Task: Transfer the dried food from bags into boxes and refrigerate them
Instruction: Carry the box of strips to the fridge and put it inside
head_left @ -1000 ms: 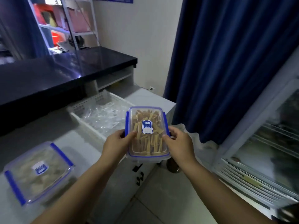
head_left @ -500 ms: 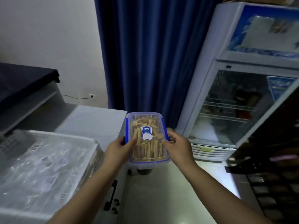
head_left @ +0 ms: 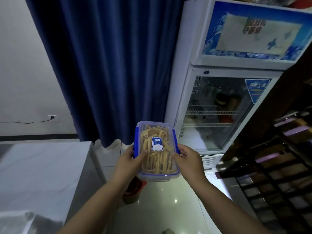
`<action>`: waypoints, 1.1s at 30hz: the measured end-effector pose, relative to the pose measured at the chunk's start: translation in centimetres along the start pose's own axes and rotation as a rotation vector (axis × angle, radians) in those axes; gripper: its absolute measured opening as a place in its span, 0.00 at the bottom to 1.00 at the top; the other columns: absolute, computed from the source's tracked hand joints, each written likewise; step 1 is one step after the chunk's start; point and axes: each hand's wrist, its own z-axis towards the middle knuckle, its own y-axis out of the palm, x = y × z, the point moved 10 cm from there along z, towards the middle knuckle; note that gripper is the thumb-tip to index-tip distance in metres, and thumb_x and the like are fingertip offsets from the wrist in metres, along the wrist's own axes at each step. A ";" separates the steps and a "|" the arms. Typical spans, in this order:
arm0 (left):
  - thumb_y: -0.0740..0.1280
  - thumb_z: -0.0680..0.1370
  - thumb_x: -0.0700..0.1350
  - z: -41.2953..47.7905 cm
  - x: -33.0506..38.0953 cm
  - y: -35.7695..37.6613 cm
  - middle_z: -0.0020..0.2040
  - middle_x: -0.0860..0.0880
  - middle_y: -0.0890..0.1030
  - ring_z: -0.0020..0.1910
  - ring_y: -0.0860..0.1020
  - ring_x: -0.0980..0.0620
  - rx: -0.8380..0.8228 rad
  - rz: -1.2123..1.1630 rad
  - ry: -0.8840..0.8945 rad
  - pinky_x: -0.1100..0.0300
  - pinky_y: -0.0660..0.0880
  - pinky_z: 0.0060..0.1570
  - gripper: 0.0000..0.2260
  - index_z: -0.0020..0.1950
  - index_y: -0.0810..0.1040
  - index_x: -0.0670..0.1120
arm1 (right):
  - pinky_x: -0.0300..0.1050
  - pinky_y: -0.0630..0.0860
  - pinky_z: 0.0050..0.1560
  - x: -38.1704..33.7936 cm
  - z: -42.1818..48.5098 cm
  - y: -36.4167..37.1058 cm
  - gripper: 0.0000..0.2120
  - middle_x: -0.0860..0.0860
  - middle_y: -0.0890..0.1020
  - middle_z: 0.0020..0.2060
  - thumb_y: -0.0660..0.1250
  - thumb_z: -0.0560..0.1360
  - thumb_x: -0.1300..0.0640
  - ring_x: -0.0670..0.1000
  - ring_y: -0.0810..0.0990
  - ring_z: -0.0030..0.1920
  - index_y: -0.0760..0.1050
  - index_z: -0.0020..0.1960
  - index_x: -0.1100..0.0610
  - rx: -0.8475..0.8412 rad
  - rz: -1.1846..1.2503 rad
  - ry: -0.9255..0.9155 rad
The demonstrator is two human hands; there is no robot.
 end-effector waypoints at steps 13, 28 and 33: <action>0.69 0.73 0.45 17.7 4.2 6.2 0.48 0.49 0.83 0.46 0.83 0.48 0.071 -0.302 -0.115 0.49 0.80 0.48 0.12 0.55 0.73 0.55 | 0.43 0.81 0.46 -1.5 20.8 -1.7 0.11 0.38 0.81 0.41 0.68 0.75 0.60 0.41 0.81 0.43 0.77 0.53 0.46 -0.138 -0.003 -0.070; 0.69 0.74 0.39 32.4 8.6 3.7 0.50 0.45 0.83 0.47 0.83 0.44 0.034 -0.380 -0.052 0.47 0.79 0.49 0.13 0.56 0.76 0.51 | 0.49 0.73 0.52 -16.1 38.4 -1.7 0.12 0.56 0.83 0.48 0.71 0.69 0.59 0.58 0.79 0.50 0.81 0.52 0.59 0.146 -1.200 -0.823; 0.70 0.73 0.39 35.4 8.3 2.5 0.51 0.45 0.83 0.48 0.83 0.44 -0.005 -0.363 -0.059 0.46 0.79 0.51 0.16 0.58 0.76 0.51 | 0.48 0.77 0.49 -16.2 43.0 1.0 0.10 0.56 0.79 0.31 0.76 0.52 0.66 0.57 0.78 0.36 0.78 0.30 0.60 0.079 -1.684 -0.839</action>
